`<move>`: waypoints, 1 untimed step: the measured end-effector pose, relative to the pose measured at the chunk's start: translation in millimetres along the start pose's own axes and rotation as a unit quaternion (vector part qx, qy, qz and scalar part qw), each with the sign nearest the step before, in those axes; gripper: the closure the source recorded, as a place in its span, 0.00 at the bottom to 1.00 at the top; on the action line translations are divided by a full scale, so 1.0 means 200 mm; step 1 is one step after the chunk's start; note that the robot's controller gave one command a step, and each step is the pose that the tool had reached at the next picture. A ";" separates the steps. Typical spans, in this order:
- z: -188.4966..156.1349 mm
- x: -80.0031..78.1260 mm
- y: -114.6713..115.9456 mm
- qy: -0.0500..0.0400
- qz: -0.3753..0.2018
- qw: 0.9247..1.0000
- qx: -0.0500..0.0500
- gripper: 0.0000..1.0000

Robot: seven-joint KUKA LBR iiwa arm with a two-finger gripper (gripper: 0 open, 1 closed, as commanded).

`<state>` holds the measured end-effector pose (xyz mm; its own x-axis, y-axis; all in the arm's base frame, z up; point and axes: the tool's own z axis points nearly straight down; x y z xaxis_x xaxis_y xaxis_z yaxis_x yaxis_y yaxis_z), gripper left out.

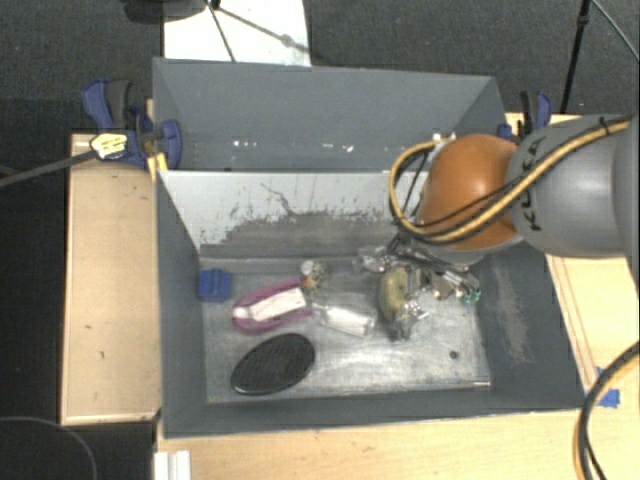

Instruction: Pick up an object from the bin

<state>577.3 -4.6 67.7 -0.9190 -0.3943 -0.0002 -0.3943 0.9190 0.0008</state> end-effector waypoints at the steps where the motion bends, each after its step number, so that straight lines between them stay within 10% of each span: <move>1: -0.02 -0.01 -0.01 0.000 0.001 1.000 0.001 1.00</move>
Offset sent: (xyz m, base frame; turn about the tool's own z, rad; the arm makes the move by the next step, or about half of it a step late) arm 0.0000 0.0000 0.0000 0.0000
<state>578.7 -5.1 72.6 -0.9196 -0.3929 -0.0011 -0.3929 0.9196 -0.0006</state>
